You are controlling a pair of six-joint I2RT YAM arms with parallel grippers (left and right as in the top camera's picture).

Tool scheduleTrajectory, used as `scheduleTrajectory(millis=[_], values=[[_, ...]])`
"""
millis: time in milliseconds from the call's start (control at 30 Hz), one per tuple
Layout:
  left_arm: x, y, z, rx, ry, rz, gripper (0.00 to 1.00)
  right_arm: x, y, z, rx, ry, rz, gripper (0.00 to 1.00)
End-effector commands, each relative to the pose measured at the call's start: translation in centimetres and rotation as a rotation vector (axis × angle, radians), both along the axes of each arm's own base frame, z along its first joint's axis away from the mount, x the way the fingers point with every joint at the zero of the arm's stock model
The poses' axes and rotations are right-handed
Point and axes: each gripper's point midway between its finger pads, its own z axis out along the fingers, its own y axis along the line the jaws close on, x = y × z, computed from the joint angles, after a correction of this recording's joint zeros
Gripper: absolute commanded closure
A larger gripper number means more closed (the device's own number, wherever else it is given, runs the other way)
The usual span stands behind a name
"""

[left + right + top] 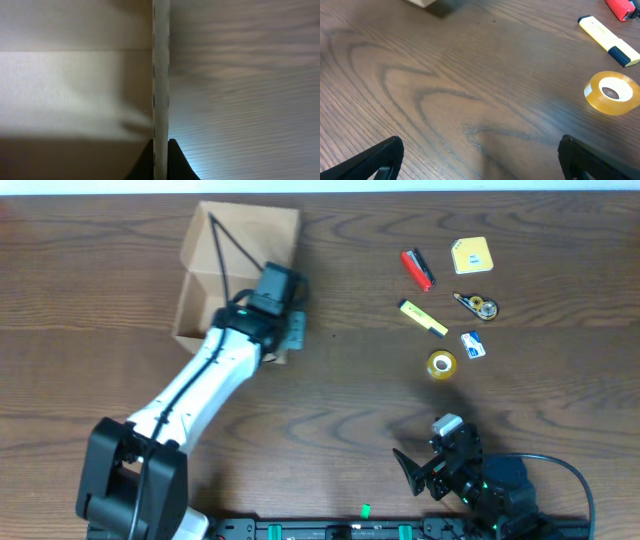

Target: Pack container

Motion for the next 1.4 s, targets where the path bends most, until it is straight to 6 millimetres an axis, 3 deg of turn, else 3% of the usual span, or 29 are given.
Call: scheduleTrajectory(millis=[0, 133, 400, 600, 767, 800, 833, 933, 1200, 1367], values=[[0.1, -3.5, 2.3, -0.115, -0.036, 0.09, 0.94, -0.2, 0.1, -0.4, -0.013, 0.002, 0.013, 0.01], [-0.9, -7.4, 2.9, -0.216, -0.058, 0.16, 0.94, -0.2, 0.1, -0.4, -0.013, 0.002, 0.013, 0.01], [-1.1, -11.7, 2.9, -0.272, -0.114, 0.131, 0.94, -0.1, 0.1, -0.5, -0.013, 0.002, 0.012, 0.01], [-1.2, -13.1, 1.1, -0.245, -0.083, 0.103, 0.94, -0.1, 0.1, -0.5, -0.013, 0.002, 0.012, 0.01], [-0.7, -14.4, 0.7, -0.235, -0.075, 0.042, 0.94, -0.1, 0.1, -0.5, -0.013, 0.002, 0.013, 0.01], [-0.6, -14.5, 0.6, -0.233, -0.073, 0.043, 0.92, -0.1, 0.1, -0.5, -0.013, 0.002, 0.012, 0.01], [-0.5, -14.6, 0.6, -0.233, -0.073, 0.043, 0.82, -0.1, 0.1, -0.5, -0.013, 0.002, 0.012, 0.01], [-0.4, -14.5, 0.6, -0.23, -0.078, 0.046, 0.45, -0.1, 0.1, -0.5, -0.013, 0.002, 0.012, 0.01], [0.0, -14.6, 1.2, -0.221, -0.098, 0.026, 0.41, -0.1, 0.1, -0.5, -0.013, 0.002, 0.013, 0.01], [1.0, -13.9, 5.0, -0.129, -0.171, -0.016, 0.44, -0.1, 0.1, -0.5, -0.013, 0.002, 0.012, 0.01]])
